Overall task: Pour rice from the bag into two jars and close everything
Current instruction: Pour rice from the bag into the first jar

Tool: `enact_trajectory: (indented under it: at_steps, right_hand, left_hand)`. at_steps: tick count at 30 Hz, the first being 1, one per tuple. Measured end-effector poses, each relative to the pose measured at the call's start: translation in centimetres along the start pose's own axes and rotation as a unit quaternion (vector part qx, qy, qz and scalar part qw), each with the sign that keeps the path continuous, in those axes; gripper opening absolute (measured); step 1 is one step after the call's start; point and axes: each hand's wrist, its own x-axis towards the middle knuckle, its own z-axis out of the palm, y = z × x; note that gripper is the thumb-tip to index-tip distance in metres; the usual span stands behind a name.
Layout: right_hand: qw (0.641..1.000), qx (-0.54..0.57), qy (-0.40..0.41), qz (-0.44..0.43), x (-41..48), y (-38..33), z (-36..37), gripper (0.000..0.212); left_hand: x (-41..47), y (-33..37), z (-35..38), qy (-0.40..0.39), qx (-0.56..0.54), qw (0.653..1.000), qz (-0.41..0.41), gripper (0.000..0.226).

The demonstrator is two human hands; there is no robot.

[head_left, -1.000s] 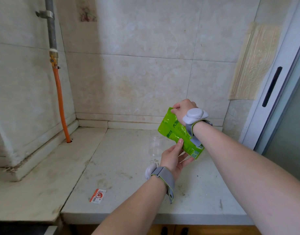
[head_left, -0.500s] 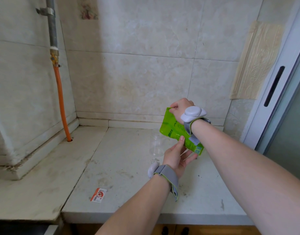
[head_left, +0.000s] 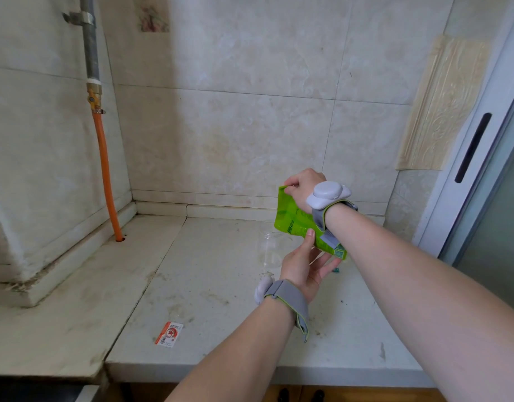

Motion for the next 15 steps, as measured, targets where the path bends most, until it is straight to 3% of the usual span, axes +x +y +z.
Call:
enact_trajectory:
  at_steps: [15]
  right_hand:
    - [1.000, 0.012, -0.010, -0.013, -0.21, -0.13, -0.31, 0.026]
  left_hand:
    - [-0.82, 0.43, 0.67, 0.008, 0.000, 1.000, 0.002, 0.026]
